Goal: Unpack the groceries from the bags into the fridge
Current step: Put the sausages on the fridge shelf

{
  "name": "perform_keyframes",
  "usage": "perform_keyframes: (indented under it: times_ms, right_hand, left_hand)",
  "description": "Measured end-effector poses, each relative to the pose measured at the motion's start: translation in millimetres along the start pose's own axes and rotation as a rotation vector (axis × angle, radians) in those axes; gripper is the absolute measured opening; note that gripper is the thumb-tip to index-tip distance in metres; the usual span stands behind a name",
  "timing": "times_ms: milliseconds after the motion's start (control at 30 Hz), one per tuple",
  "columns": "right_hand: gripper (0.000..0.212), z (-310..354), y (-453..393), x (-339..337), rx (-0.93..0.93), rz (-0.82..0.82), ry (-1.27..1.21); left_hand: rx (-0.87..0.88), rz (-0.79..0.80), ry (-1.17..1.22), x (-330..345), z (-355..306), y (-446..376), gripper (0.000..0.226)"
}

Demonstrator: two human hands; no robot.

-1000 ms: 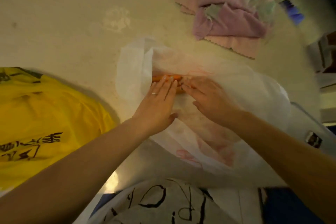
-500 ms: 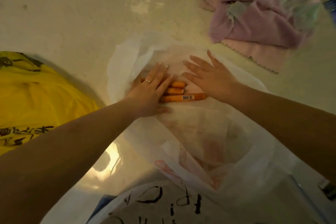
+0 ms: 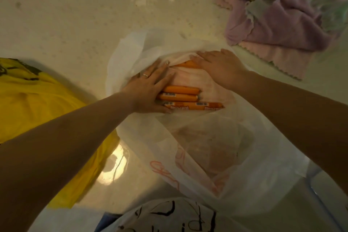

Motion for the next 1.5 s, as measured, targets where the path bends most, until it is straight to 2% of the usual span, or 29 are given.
perform_keyframes:
  times_ms: [133,200,267,333,433,500,633,767,967,1067,1200,1400,1500]
  right_hand:
    - [0.052,-0.5,-5.8,-5.1,0.041,0.028,-0.056]
    - [0.051,3.3,-4.5,-12.5,0.042,-0.026,-0.118]
    - [0.041,11.5,2.1,-24.8,-0.007,-0.192,-0.195]
    - [0.045,16.8,9.6,-32.6,-0.054,-0.294,-0.221]
    - [0.03,22.3,12.9,-28.0,-0.087,-0.289,-0.152]
    - [0.031,20.4,9.5,-22.1,-0.033,-0.249,-0.148]
    - [0.041,19.9,2.0,-16.6,0.062,-0.184,-0.161]
    - [0.04,23.3,-3.9,-9.1,0.121,-0.113,-0.185]
    - [0.039,23.4,2.4,-12.7,0.138,-0.129,-0.224]
    - [0.041,23.3,12.9,-19.0,0.177,-0.145,-0.333]
    - [0.039,31.8,27.4,-21.0,0.121,-0.107,-0.565]
    - [0.04,44.5,26.3,-13.2,0.092,0.02,-0.491]
    - [0.043,47.3,21.0,-12.4,0.065,0.065,-0.472]
  left_hand:
    - [0.043,-0.047,0.002,-8.2,-0.3,-4.9,0.11]
    - [0.148,-0.163,-0.077,-12.5,-12.3,-5.5,0.103]
    - [0.268,-0.279,-0.082,-12.8,-28.4,-4.4,0.089]
    - [0.337,-0.365,-0.008,-10.6,-41.4,-3.4,0.069]
    - [0.318,-0.486,0.085,-10.8,-51.9,-1.0,0.036]
    - [0.269,-0.528,0.11,-8.9,-52.7,-0.1,0.025]
    - [0.221,-0.507,0.127,1.8,-54.7,3.4,0.031]
    - [0.181,-0.523,0.141,4.8,-57.5,6.2,0.035]
    - [0.182,-0.537,0.141,4.3,-61.2,9.7,0.038]
    - [0.187,-0.557,0.133,3.6,-61.9,12.5,0.04]
    - [0.183,-0.541,0.119,8.6,-60.0,15.0,0.036]
    - [0.03,-0.506,0.228,10.3,-57.9,19.6,0.036]
    - [-0.011,-0.45,0.322,7.8,-56.9,18.4,0.045]
Point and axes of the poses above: each hand's wrist, its own y-axis away from the middle knuckle, its own x-axis out of the palm, z = x × y, the point moved 5 cm from there along -y, towards the middle knuckle, and after that the axes turned 5 degrees about x, right-handed, at the moved point
